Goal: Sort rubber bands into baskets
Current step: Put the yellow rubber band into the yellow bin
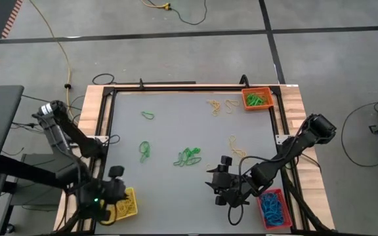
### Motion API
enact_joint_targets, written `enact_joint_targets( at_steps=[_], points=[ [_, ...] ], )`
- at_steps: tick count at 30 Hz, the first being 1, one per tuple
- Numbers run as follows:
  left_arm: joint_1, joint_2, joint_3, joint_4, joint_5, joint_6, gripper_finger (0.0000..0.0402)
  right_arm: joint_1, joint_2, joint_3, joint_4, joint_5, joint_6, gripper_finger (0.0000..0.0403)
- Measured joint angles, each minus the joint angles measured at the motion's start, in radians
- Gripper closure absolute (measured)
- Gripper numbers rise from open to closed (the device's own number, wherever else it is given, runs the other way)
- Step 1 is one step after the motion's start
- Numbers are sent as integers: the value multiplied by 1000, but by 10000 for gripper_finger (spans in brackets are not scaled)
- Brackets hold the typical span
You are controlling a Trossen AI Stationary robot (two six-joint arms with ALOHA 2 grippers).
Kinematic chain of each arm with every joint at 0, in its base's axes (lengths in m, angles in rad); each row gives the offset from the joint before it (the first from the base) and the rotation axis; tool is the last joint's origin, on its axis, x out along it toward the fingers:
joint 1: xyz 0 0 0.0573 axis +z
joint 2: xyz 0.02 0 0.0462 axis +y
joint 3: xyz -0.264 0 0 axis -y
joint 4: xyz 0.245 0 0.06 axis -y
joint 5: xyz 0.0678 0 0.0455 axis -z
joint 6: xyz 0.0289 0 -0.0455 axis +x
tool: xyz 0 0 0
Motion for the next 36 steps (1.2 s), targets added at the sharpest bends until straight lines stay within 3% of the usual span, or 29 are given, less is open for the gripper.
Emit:
enact_joint_targets(
  at_steps=[14,23,28,36],
  points=[
    [-185,4,0,-132,55,-425,401,0,0,0,0,0,8,175],
    [-175,114,0,-205,76,-452,395,0,0,0,-1,0,10,175],
    [-155,199,-1,-224,154,-440,348,0,0,0,-1,0,10,175],
    [-133,244,-1,-181,154,-410,232,2,0,0,-98,0,111,175]
  ],
)
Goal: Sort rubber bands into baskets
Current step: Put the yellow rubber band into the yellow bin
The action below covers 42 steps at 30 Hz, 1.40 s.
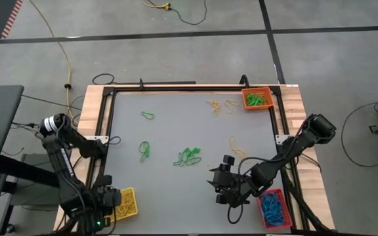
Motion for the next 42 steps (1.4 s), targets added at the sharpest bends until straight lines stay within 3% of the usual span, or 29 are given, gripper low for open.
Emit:
enact_joint_targets(
  at_steps=[8,17,21,28,42],
  points=[
    [0,0,0,51,-63,60,171,11,0,-104,-73,-4,194,175],
    [29,0,0,129,-315,200,167,20,1,-293,31,-28,360,175],
    [70,0,0,190,-421,302,167,20,1,-359,175,-29,332,175],
    [159,4,0,289,-551,482,167,20,0,-452,456,-58,131,175],
    [321,8,0,414,-679,617,167,27,22,-520,578,-84,94,175]
  ],
)
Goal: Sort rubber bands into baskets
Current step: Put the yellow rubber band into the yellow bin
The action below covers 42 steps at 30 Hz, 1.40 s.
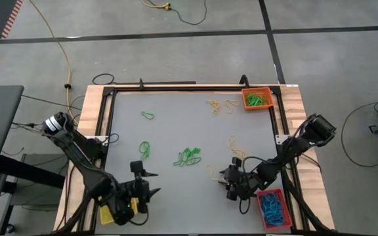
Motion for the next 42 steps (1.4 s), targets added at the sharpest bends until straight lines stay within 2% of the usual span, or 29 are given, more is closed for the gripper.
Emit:
enact_joint_targets(
  at_steps=[5,8,11,15,16,25,34,42],
  points=[
    [44,52,0,39,-22,39,167,-15,78,2,36,8,2,176],
    [65,97,0,72,1,85,167,-20,119,4,79,13,-24,197],
    [85,143,0,118,40,133,167,-20,134,13,83,1,-56,256],
    [109,191,0,177,71,195,167,-21,136,31,74,-43,-130,372],
    [115,199,0,189,79,208,167,-21,136,38,72,-46,-146,383],
    [162,210,0,294,99,281,167,-8,117,117,46,-51,-289,385],
    [191,209,0,350,113,306,167,20,74,223,54,-2,-456,385],
    [210,209,0,533,214,436,167,26,73,322,59,3,-594,385]
  ],
)
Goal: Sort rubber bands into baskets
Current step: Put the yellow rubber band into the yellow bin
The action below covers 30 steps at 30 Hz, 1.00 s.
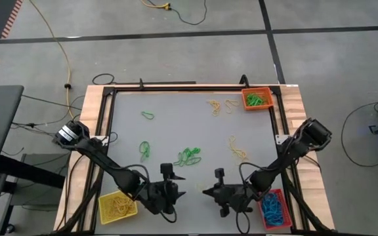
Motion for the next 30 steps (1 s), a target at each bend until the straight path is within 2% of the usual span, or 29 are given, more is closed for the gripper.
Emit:
enact_joint_targets(
  at_steps=[5,12,14,20,25,30],
  points=[
    [4,0,0,63,8,121,167,0,0,28,0,0,-37,385],
    [40,20,-1,75,159,147,167,-15,0,47,21,-8,-67,385],
    [55,50,1,141,191,165,167,-22,0,47,54,-35,-90,385],
    [58,96,0,231,182,226,167,-41,0,47,70,-69,-105,385],
    [76,99,0,237,87,213,167,-42,0,47,71,-75,-106,385],
    [84,99,0,248,196,257,190,-42,0,47,71,-75,-107,385]
  ],
)
